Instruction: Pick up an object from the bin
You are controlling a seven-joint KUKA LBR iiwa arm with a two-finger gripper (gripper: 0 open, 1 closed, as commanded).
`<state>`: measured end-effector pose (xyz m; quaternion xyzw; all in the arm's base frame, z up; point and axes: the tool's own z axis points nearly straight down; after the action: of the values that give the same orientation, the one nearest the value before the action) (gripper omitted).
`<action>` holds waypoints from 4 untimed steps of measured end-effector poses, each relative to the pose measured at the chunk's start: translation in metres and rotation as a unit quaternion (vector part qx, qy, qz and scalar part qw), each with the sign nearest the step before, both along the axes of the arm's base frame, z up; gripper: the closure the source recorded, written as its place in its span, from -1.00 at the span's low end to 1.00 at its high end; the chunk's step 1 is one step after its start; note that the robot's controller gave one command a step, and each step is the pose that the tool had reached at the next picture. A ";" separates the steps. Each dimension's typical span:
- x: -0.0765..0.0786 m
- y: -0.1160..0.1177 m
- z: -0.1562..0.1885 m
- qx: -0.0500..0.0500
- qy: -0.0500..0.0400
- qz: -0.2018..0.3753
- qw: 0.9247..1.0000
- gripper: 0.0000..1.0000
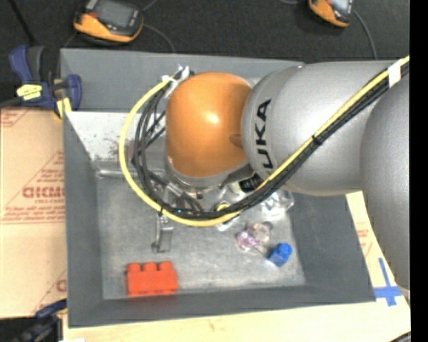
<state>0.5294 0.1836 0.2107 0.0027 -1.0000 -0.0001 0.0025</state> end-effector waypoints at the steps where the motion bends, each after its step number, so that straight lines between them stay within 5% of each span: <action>1: -0.049 -0.018 -0.137 0.003 -0.014 0.076 0.997 -1.00; 2: -0.057 -0.007 -0.108 0.001 -0.006 0.082 0.997 -1.00; 3: -0.056 -0.006 -0.110 0.001 -0.006 0.152 0.988 -1.00; 4: -0.048 -0.006 -0.137 0.002 -0.014 0.153 0.988 -1.00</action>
Offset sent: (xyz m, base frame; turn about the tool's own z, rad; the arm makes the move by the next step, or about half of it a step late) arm -0.0559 -0.0185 -0.1407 -0.1566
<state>0.4817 0.1776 0.0740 0.1560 -0.9877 -0.0018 -0.0118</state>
